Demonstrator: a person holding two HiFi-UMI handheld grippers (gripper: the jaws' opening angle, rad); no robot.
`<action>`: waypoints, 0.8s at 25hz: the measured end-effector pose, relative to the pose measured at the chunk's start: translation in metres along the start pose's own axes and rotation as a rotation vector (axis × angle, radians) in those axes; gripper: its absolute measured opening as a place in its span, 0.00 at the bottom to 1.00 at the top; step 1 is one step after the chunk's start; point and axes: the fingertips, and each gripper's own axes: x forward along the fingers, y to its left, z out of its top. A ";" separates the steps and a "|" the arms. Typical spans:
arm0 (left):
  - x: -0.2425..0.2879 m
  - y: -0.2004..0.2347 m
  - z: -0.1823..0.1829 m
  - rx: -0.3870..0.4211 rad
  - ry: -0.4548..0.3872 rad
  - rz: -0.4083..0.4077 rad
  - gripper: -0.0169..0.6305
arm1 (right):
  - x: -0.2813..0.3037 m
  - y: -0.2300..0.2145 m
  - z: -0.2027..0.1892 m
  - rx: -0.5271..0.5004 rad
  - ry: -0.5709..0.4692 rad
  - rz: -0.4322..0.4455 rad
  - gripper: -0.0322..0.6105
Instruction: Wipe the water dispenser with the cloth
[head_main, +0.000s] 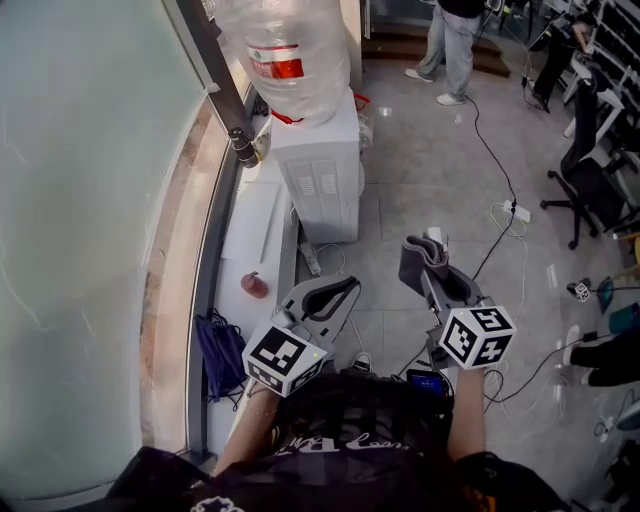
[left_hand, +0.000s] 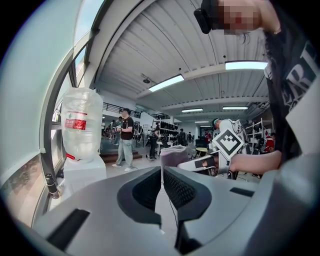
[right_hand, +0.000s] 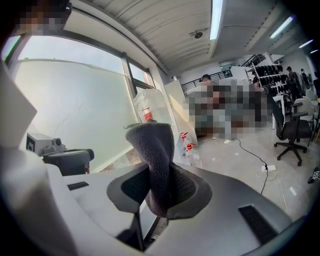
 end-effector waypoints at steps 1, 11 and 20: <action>0.000 0.000 -0.001 0.000 0.002 -0.001 0.07 | 0.000 0.000 0.000 -0.001 0.000 -0.001 0.20; 0.000 -0.002 -0.008 -0.008 0.007 0.002 0.07 | -0.003 -0.004 -0.009 0.002 0.009 -0.011 0.20; 0.002 -0.011 -0.006 -0.003 0.003 0.003 0.07 | -0.012 -0.013 -0.017 0.018 0.009 -0.020 0.20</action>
